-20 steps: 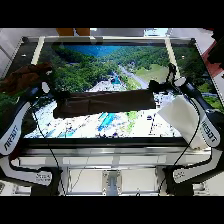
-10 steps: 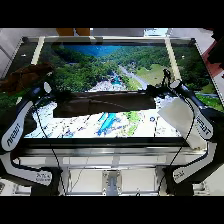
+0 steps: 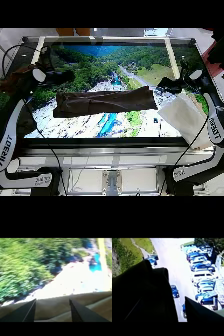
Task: Fold the shirts.
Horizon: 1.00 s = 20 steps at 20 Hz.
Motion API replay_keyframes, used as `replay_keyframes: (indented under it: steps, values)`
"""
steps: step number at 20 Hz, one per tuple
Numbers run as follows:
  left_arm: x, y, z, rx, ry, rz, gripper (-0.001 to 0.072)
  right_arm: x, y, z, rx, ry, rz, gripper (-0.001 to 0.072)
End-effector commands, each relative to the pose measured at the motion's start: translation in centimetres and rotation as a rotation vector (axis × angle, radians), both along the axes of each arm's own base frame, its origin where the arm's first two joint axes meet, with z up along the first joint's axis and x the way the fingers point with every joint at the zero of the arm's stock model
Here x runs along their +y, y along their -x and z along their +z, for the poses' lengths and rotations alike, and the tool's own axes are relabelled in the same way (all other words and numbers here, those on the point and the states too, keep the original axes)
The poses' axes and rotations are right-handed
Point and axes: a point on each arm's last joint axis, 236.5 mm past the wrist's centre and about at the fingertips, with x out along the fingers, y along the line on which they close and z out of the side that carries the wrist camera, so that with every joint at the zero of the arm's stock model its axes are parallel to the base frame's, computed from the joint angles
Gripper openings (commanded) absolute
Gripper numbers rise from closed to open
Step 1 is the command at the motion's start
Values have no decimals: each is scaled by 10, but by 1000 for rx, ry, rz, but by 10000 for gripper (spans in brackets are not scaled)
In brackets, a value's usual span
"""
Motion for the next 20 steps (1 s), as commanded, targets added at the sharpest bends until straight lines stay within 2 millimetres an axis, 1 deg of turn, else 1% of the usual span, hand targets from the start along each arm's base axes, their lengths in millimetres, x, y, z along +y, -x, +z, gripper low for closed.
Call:
replay_keyframes:
  steps: [1,2,3,4,5,7,8,9,10,14,17,19,20]
  values:
    - [-70,2,5,-102,-49,-174,472,-2,25,-26,145,-96,-7,660]
    - [-89,3,-3,-103,-47,-199,371,5,23,-31,145,-126,9,660]
    - [-105,8,-15,-87,-51,-231,289,12,19,-34,132,-157,25,660]
    - [-121,14,-32,-53,-55,-263,260,19,14,-36,114,-180,36,660]
    - [-133,21,-49,-14,-56,-284,220,21,11,-40,108,-194,29,660]
    - [-146,30,-78,64,-39,-283,209,23,11,-50,120,-203,39,660]
    - [-150,34,-89,97,-37,-284,108,24,14,-56,135,-206,50,660]
    - [-154,39,-99,121,-43,-296,37,26,17,-61,148,-215,64,660]
    - [-156,43,-106,141,-43,-300,10,31,19,-64,159,-234,74,659]
    - [-159,55,-123,226,-21,-280,10,51,31,-75,213,-276,133,658]
    - [-159,61,-130,261,-25,-290,10,77,43,-83,254,-286,212,651]
    - [-159,61,-130,261,-25,-289,10,93,43,-81,249,-284,250,602]
    - [-159,61,-130,261,-25,-289,10,99,41,-79,241,-280,267,550]
